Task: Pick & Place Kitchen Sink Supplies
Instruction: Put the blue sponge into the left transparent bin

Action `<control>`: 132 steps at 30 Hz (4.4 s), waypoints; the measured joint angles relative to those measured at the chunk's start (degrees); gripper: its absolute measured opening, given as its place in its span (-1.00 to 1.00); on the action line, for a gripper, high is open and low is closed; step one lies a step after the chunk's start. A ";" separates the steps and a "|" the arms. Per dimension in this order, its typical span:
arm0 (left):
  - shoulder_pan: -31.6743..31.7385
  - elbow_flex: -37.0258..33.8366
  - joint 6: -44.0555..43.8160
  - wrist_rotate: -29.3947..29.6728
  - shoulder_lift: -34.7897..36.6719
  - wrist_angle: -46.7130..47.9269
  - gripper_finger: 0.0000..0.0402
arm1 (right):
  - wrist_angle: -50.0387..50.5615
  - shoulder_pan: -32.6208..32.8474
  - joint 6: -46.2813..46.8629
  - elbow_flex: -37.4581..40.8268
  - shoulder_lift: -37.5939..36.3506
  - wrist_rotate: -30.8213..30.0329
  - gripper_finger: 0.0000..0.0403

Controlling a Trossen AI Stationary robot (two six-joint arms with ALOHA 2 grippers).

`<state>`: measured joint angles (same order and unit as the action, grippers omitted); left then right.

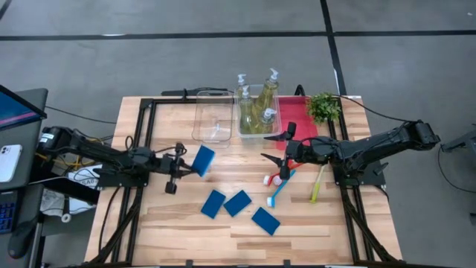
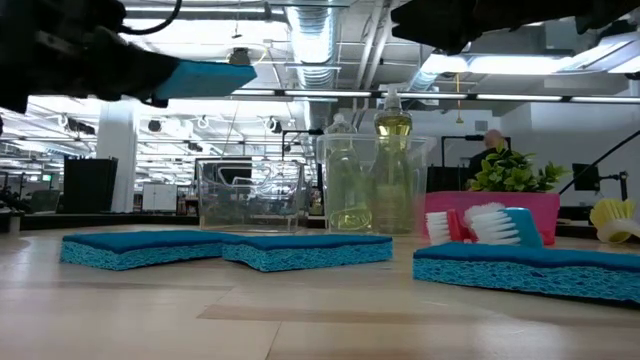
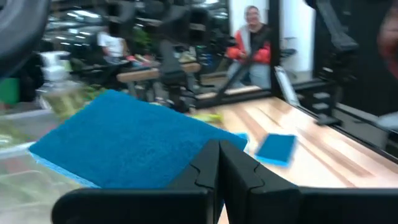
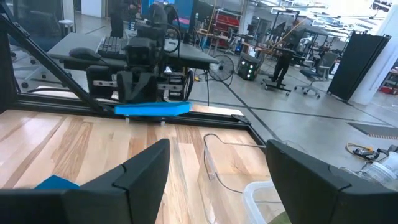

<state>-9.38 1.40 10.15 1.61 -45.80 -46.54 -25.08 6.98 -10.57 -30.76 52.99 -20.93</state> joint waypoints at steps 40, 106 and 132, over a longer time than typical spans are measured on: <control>35.68 12.14 -0.12 -5.95 -14.32 -1.06 -0.96 | -0.61 0.00 -0.50 0.00 0.00 0.00 0.29; -13.83 11.02 -7.40 7.75 -17.21 14.13 0.00 | -0.65 1.36 10.24 0.00 0.00 0.04 0.29; -25.97 19.59 -8.99 12.01 -42.42 14.55 -0.01 | -9.13 8.05 14.16 -0.02 9.20 0.08 0.29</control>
<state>-35.35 20.98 1.17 13.62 -88.23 -31.99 -34.21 15.03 3.59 -30.79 62.19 -20.85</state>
